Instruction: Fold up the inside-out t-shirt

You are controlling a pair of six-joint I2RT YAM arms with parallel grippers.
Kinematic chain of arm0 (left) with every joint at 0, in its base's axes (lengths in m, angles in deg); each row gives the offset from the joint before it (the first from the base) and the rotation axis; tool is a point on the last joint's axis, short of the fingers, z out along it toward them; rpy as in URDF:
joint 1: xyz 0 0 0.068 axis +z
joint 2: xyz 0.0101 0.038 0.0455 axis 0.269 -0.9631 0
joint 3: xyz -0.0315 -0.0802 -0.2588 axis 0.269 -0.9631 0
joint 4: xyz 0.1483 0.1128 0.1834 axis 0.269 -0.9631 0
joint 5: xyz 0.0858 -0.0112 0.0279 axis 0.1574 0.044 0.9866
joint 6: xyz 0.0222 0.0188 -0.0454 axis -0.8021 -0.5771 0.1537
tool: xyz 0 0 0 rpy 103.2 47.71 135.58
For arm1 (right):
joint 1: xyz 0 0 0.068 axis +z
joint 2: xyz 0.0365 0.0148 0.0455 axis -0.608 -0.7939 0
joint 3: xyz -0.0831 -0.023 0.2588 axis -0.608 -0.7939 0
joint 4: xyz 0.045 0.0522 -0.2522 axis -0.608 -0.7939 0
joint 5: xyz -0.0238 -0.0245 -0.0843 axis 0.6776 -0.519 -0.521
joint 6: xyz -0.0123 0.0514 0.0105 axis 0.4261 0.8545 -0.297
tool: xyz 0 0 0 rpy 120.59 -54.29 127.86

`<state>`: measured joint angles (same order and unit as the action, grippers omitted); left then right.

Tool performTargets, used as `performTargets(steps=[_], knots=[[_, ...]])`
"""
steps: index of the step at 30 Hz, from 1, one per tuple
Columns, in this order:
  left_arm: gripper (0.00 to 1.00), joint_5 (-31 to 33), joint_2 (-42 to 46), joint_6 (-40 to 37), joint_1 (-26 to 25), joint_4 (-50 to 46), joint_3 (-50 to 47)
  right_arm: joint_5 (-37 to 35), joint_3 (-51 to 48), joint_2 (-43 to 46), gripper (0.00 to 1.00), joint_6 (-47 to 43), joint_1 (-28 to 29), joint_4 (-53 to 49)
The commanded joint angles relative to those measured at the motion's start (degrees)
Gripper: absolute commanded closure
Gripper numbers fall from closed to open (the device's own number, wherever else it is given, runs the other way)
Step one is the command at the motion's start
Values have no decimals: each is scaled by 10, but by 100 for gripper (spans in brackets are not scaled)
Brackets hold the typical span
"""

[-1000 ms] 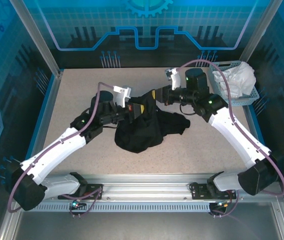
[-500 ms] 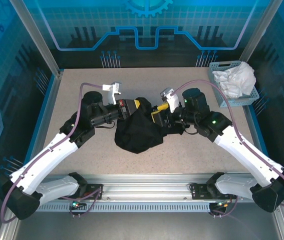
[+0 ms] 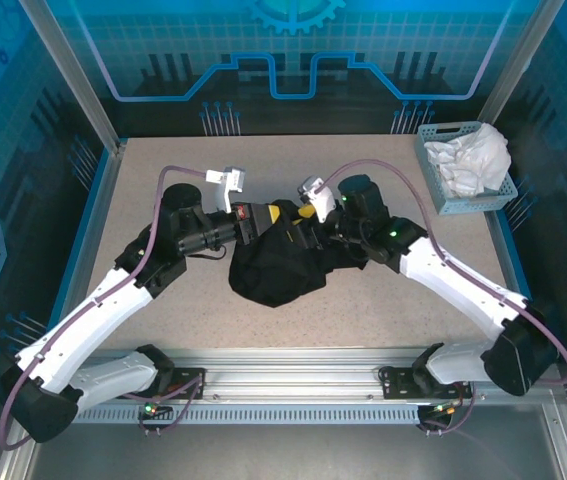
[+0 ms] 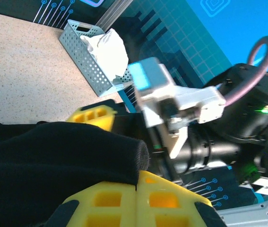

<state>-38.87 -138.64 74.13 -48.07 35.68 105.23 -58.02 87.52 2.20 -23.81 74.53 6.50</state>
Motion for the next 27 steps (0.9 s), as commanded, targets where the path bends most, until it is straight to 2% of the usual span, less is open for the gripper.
performTargets(steps=[1, 3, 4, 6, 8, 10, 12, 17, 23, 27], knots=[[100, -16, 13, -16, 2, 2, 14, 16, 0, -28, 45, -7, 12, 48], [100, -12, 16, -19, 4, 3, 12, 18, 3, -44, 49, 2, 13, 72], [100, -5, 18, -18, 6, 0, 10, 19, 9, -49, 56, 4, 13, 74], [100, 22, 26, -13, 17, -5, -1, 23, 16, -39, 82, 1, 9, 61], [100, 41, 36, -7, 37, -4, -14, 55, 6, -6, 92, 3, -4, 54], [100, 56, 44, -4, 60, -7, -27, 117, -15, 31, 98, 22, -27, 62], [100, 66, 49, -5, 84, -10, -39, 188, -32, 60, 100, 46, -51, 70], [100, 79, 49, -25, 107, -20, -52, 264, -46, 89, 100, 80, -71, 81], [100, 79, 47, -44, 107, -30, -59, 294, -32, 80, 100, 86, -74, 82], [100, 78, 47, -50, 107, -37, -70, 277, -33, 83, 100, 34, -72, 35]])
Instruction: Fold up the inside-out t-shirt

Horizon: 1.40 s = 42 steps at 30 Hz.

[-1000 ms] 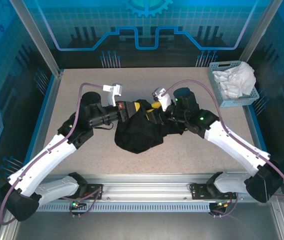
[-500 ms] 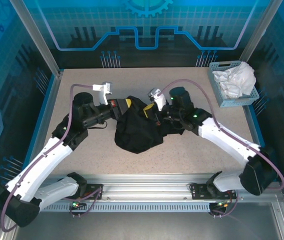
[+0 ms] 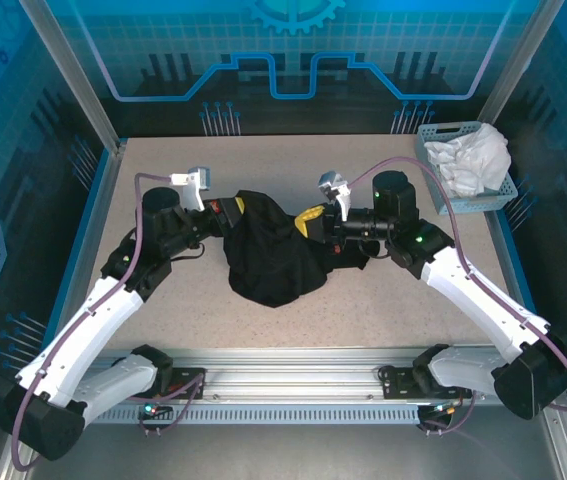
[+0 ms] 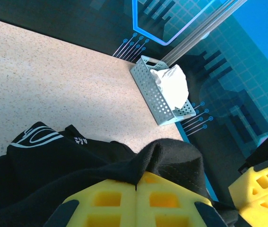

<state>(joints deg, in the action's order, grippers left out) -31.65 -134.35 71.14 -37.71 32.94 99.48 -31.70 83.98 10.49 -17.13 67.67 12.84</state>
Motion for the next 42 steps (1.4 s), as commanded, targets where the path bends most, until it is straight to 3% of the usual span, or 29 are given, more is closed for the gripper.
performTargets(steps=[1, 5, 8, 11, 17, 23, 34, 37, 42], knots=[[100, 0, 6, -17, 3, -5, -16, 5, 2, -2, 100, -56, 2, -53], [100, -59, 11, 0, 3, 35, -19, -40, -14, -12, 98, -150, 50, -132], [100, -105, 9, 19, 3, 65, -17, -126, -24, -14, 75, -163, 84, -135], [100, -137, 6, 31, 2, 81, -18, -236, -9, -12, 60, -155, 115, -125], [100, -142, 7, 34, 2, 81, -20, -396, 7, -16, 54, -162, 189, -69], [100, -142, 8, 32, 2, 76, -19, -475, 16, -45, 54, -157, 227, -28], [100, -143, 6, 27, 2, 76, -18, -538, 60, -90, 56, -131, 230, -22], [100, -142, 6, 24, 2, 75, -18, -548, 67, -90, 64, -117, 228, -23], [100, -136, 4, 20, 2, 73, -19, -513, 66, -71, 88, -98, 214, -36]])
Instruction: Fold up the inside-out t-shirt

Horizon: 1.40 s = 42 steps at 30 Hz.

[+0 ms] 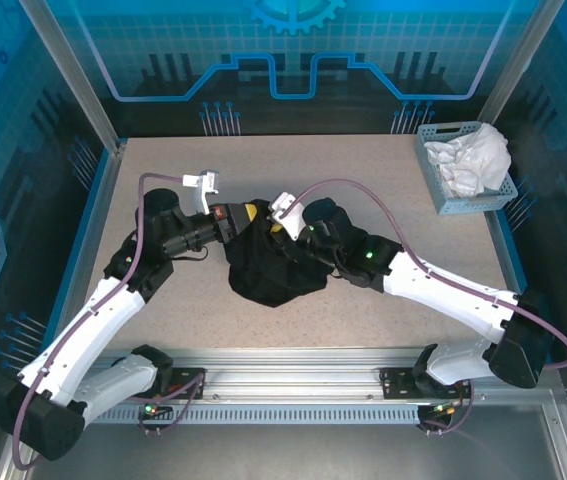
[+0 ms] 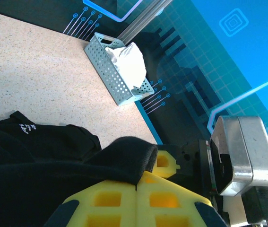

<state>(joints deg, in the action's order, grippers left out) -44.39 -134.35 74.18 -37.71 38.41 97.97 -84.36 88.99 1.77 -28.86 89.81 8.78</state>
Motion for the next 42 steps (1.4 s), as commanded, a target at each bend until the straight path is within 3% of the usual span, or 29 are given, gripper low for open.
performTargets(steps=[1, 5, 11, 15, 20, 23, 29, 31, 34, 39, 42], knots=[[100, -6, 4, -12, 2, 15, -3, 27, 15, 22, 90, 22, -11, 3], [100, 19, 2, -20, 3, -10, 5, 153, 7, 56, 95, 42, -45, -13], [100, 67, 2, -32, 3, -36, 6, 409, -11, 89, 100, 121, -133, 6], [100, 71, -6, -40, 3, -46, 10, 507, -6, 73, 100, 162, -157, 27], [87, 100, 0, -87, 0, -109, 19, 534, 16, 47, 100, 198, -170, 25], [74, 138, 33, -120, -13, -137, 8, 538, 26, 31, 100, 224, -178, 26], [56, 269, 91, -199, -97, -195, 8, 561, 30, 2, 100, 283, -192, 64], [56, 290, 95, -210, -128, -208, 11, 568, 33, -6, 100, 293, -194, 68], [59, 255, 86, -203, -155, -188, 6, 575, 39, -14, 100, 293, -195, 68], [73, 203, 38, -192, -161, -134, 2, 579, 40, -17, 100, 290, -200, 65], [75, 190, 22, -200, -161, -125, 1, 578, 38, -14, 100, 293, -201, 66]])
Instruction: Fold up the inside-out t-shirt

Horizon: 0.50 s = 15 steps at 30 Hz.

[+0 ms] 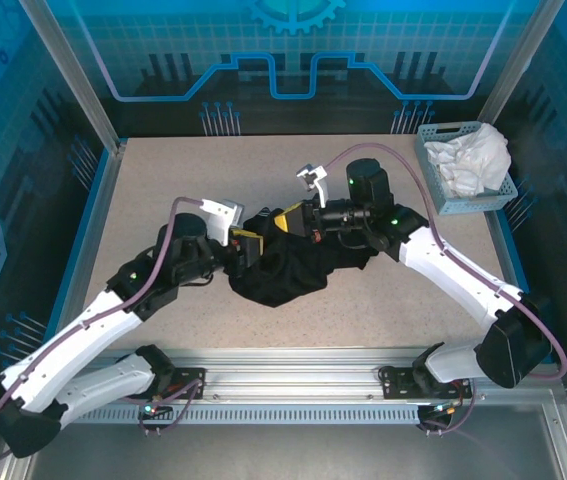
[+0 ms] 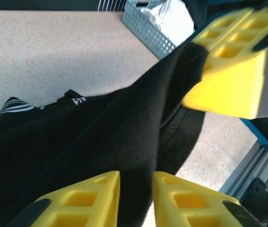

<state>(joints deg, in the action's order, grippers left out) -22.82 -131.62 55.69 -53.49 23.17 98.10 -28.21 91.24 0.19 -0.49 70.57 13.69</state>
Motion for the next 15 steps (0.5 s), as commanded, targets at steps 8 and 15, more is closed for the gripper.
performTargets(steps=[8, 15], knots=[[57, 81, -16, -31, -3, 14, -2, 31, 30, -1, 100, -28, -13, -23], [47, 88, -53, -54, -2, -4, 20, 88, 84, -6, 100, -173, -22, -177]])
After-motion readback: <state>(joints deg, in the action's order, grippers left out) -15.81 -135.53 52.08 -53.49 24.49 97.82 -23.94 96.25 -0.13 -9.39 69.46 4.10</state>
